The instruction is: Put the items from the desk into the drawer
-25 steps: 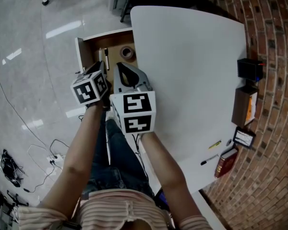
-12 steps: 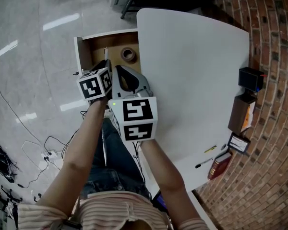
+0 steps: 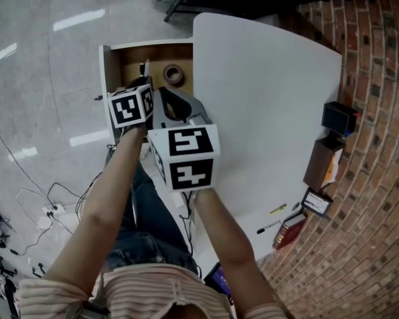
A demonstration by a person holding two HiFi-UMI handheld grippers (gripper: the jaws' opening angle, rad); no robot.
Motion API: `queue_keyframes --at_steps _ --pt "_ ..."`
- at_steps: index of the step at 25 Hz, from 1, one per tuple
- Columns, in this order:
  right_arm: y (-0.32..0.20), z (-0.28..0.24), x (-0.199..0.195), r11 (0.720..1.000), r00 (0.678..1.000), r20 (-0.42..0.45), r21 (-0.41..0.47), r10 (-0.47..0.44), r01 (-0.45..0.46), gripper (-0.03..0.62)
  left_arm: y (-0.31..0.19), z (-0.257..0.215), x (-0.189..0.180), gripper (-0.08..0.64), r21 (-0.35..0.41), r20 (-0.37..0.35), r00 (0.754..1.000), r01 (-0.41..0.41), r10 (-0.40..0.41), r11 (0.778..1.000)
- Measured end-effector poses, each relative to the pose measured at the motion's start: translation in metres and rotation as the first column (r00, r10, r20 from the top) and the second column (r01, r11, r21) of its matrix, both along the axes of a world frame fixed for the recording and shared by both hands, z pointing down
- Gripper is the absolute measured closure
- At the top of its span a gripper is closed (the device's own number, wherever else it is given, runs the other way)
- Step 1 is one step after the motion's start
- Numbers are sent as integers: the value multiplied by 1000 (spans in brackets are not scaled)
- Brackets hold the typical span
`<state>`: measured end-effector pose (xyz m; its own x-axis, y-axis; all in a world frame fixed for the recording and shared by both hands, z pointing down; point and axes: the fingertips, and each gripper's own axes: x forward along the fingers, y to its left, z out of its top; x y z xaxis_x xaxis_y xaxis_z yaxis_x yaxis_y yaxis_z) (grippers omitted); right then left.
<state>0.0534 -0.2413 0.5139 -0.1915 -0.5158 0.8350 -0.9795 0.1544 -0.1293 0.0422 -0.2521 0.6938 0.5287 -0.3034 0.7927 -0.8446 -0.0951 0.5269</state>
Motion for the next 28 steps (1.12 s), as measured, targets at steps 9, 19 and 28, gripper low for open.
queue_keyframes --at_steps 9,19,28 --pt "-5 15 -9 991 997 -9 -111 -78 77 575 -3 21 5 514 -55 -3 1000 20 -21 998" --pt "-9 27 -13 981 995 -19 -168 -102 98 575 0 41 5 514 -110 -5 999 39 -40 993" --pt "-13 31 -16 979 991 -34 -165 -126 118 575 8 59 4 514 -152 24 999 34 -30 988"
